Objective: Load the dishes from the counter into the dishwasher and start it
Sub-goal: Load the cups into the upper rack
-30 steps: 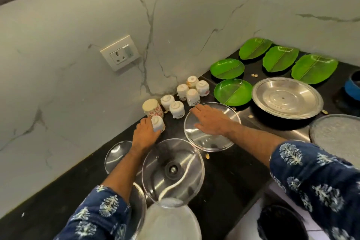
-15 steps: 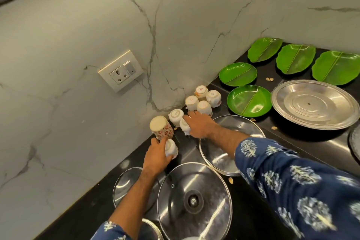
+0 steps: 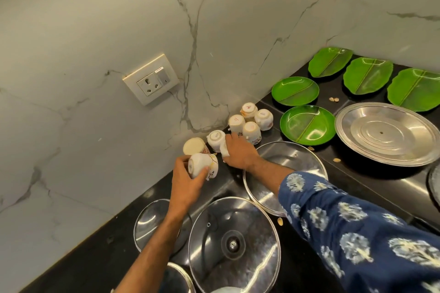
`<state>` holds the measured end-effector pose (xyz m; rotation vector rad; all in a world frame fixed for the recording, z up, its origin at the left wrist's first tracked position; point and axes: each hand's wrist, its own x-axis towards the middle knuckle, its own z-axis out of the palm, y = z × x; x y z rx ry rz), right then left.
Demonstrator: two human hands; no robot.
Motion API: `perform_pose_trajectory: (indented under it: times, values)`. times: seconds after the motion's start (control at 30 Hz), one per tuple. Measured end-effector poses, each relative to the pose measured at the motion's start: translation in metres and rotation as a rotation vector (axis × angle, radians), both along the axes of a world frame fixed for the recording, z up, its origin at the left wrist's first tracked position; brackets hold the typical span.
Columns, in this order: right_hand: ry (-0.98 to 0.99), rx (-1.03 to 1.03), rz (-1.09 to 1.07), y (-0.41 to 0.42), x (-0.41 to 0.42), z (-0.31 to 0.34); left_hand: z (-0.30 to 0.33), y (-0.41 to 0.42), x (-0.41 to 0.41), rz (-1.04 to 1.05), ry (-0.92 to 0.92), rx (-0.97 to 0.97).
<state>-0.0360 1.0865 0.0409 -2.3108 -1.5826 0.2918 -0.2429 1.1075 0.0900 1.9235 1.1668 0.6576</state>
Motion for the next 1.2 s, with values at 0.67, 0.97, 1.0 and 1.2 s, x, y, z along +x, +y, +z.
perform_pose_trajectory:
  times: [0.67, 0.97, 1.0, 1.2]
  values:
    - [1.84, 0.922, -0.654, -0.49, -0.001, 0.077, 0.018, -0.275, 0.133, -0.665, -0.439, -1.115]
    - [1.789, 1.331, -1.025, -0.787, -0.127, 0.033, -0.02, -0.568, 0.133, -1.093, 0.001, -1.207]
    - [1.776, 1.349, -1.058, -0.81, -0.142, 0.029, -0.026, -0.594, 0.129, -1.142, 0.049, -1.174]
    - [1.666, 1.552, -1.337, -0.949, -0.224, 0.001, -0.054, -0.768, 0.112, -1.471, 0.332, -0.763]
